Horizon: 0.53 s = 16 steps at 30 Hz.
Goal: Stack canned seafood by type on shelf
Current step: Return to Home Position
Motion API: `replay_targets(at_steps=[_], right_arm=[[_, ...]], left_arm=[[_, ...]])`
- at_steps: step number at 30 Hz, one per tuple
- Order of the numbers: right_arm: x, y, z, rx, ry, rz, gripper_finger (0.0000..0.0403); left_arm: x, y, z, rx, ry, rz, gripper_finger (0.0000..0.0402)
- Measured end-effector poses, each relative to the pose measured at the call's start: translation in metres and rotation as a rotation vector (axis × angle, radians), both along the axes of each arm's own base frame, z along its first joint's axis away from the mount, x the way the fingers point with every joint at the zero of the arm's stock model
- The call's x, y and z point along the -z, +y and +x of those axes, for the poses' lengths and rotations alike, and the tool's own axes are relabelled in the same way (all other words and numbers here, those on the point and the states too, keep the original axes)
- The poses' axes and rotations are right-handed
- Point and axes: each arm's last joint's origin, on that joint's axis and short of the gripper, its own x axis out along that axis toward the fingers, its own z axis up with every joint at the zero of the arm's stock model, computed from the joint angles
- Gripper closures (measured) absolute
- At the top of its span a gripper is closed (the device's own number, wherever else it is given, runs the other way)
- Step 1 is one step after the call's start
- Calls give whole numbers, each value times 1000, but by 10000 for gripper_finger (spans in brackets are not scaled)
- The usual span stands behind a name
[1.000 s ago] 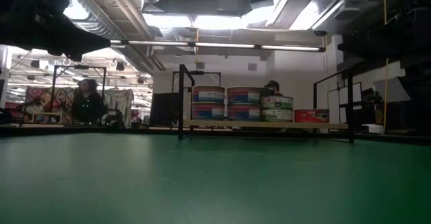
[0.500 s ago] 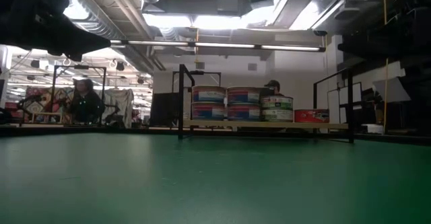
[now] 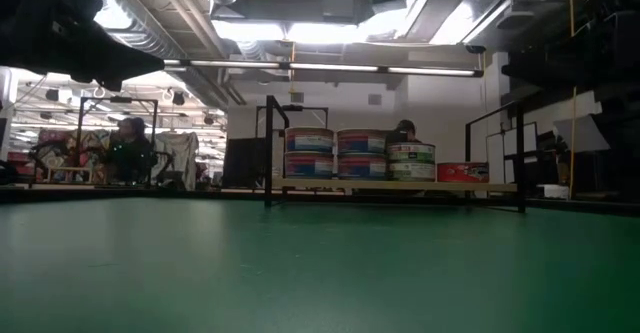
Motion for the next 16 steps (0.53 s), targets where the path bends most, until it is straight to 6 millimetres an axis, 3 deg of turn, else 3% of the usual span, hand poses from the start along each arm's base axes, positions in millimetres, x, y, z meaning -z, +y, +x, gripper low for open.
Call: replay_targets(at_steps=[16], right_arm=[[0,0,0,0,0,0,91]], left_arm=[[0,0,0,-1,-1,-5,396]])
